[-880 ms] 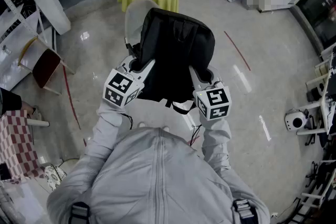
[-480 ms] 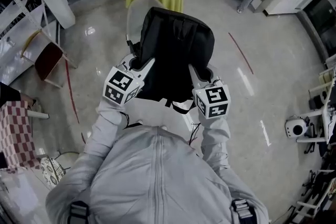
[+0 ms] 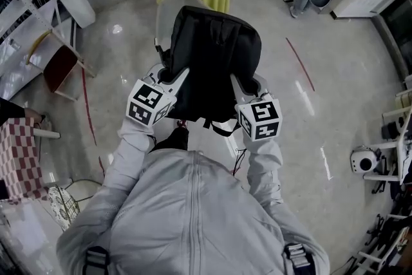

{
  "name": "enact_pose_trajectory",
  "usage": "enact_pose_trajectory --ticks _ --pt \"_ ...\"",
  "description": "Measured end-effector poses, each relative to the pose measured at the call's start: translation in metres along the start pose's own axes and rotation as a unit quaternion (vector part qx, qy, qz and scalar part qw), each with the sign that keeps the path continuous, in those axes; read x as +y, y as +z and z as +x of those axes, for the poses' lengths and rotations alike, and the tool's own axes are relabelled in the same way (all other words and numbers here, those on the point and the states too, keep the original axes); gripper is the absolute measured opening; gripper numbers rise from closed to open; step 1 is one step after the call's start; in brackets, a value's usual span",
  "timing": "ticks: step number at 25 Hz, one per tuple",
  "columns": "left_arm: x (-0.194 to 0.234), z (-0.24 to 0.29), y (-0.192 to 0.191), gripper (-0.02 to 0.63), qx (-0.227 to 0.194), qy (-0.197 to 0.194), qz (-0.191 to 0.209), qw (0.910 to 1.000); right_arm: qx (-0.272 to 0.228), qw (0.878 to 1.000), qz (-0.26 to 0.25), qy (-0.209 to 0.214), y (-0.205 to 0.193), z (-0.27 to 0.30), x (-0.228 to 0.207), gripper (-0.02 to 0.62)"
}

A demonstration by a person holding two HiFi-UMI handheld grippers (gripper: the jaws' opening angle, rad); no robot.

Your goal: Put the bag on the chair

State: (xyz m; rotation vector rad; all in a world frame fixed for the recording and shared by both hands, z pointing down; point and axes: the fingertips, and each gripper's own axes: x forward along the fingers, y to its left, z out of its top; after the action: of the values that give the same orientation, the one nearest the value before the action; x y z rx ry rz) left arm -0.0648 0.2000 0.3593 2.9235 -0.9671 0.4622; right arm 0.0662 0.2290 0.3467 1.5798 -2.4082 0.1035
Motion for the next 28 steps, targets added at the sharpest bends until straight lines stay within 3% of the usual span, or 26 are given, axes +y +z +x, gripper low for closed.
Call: enact_pose_trajectory --ticks 10,28 --pt "0.051 0.085 0.0 0.042 0.004 -0.01 -0.013 0.9999 0.013 1.0 -0.001 -0.006 -0.005 0.071 -0.066 0.071" --pt "0.223 0.251 0.001 0.043 0.035 -0.031 -0.032 0.9984 0.045 0.999 0.029 -0.007 0.003 0.272 -0.178 0.069"
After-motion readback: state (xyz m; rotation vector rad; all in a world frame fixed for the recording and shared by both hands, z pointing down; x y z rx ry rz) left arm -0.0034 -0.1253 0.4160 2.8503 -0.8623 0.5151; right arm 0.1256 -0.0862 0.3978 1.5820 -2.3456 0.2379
